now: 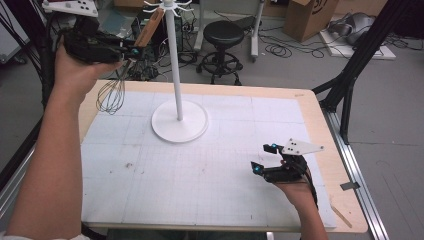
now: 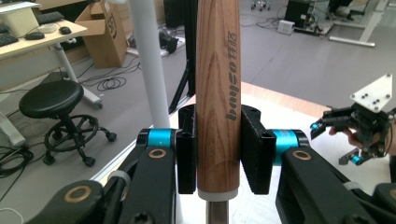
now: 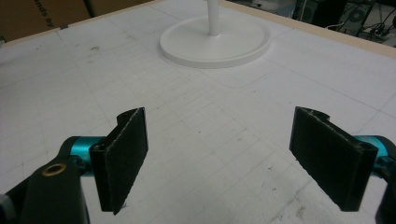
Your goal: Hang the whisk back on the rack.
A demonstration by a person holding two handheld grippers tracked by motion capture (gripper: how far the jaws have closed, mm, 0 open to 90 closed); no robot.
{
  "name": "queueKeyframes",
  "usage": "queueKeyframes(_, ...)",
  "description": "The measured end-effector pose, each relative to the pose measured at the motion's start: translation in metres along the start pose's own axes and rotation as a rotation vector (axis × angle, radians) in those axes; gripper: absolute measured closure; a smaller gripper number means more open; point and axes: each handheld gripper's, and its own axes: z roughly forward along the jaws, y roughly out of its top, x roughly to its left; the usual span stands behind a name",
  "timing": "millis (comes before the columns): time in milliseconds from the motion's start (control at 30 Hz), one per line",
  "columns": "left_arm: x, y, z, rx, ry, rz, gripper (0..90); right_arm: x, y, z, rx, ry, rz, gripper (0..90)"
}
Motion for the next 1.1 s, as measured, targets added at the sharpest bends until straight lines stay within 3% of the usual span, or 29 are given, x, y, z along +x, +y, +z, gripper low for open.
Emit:
queueKeyframes(233, 0.007, -0.003, 0.007, 0.023, 0.021, -0.022, 70.1, 0.0, 0.0, -0.001, 0.0, -0.003, 0.004, 18.6)
queueKeyframes(700, 0.009, -0.005, 0.028, 0.087, 0.061, -0.025, 70.8, -0.001, -0.001, -0.002, 0.0, -0.003, 0.004, 18.6)
queueKeyframes(833, 0.01, -0.006, 0.035, 0.095, 0.058, -0.028, 70.8, -0.002, -0.002, -0.003, 0.0, -0.006, 0.006, 18.7)
queueKeyframes(1000, 0.012, -0.007, 0.04, 0.104, 0.022, -0.048, 70.4, -0.003, -0.003, -0.004, -0.002, -0.008, 0.012, 18.6)
queueKeyframes(1100, 0.012, -0.008, 0.04, 0.117, 0.032, -0.056, 68.2, -0.003, -0.003, -0.004, -0.002, -0.008, 0.007, 18.6)
